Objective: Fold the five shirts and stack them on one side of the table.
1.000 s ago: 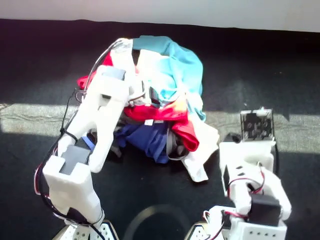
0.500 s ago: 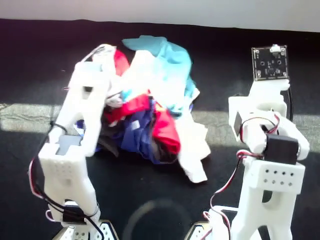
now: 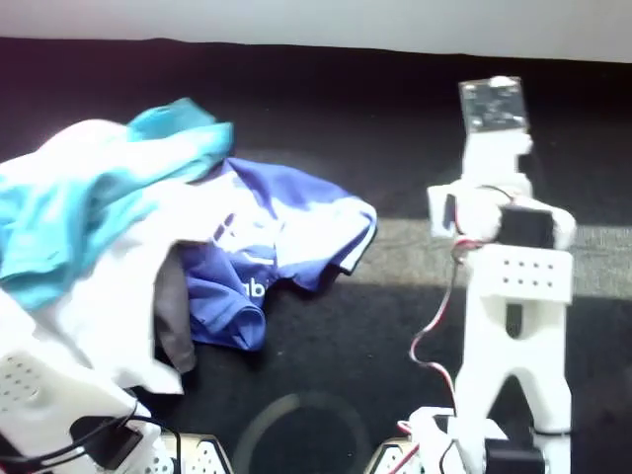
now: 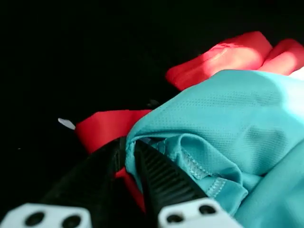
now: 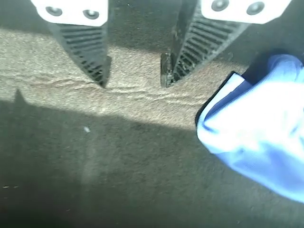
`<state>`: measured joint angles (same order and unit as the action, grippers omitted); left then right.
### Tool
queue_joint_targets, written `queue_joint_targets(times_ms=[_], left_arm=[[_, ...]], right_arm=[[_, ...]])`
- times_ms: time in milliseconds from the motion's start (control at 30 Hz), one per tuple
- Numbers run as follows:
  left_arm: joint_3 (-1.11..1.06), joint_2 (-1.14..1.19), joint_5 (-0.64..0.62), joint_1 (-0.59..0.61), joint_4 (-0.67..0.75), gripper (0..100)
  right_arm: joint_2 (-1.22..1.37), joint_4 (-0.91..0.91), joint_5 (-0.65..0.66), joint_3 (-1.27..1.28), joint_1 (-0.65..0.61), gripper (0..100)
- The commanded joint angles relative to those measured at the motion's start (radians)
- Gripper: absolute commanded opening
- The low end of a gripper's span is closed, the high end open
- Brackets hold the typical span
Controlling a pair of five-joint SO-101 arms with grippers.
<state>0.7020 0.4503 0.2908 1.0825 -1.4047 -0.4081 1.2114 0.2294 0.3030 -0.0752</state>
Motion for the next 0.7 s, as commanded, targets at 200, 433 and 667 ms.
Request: queue_joint_targets(times_ms=[200,433,667], left_arm=[[0.2,-0.09,0.012,0.166,0.071,2],[0.272,-0.113,0.006,0.053,-0.141,32],[0.154,-0.222,-0.04,-0.315,-0.385,29]], right_arm=[[0.308,0.008,0.003,-0.269,-0.24,27.1],[0.539,0.008,-0.138,-0.429,-0.432,27.1],[0.714,0.012,-0.199,-0.552,-0.47,27.1]])
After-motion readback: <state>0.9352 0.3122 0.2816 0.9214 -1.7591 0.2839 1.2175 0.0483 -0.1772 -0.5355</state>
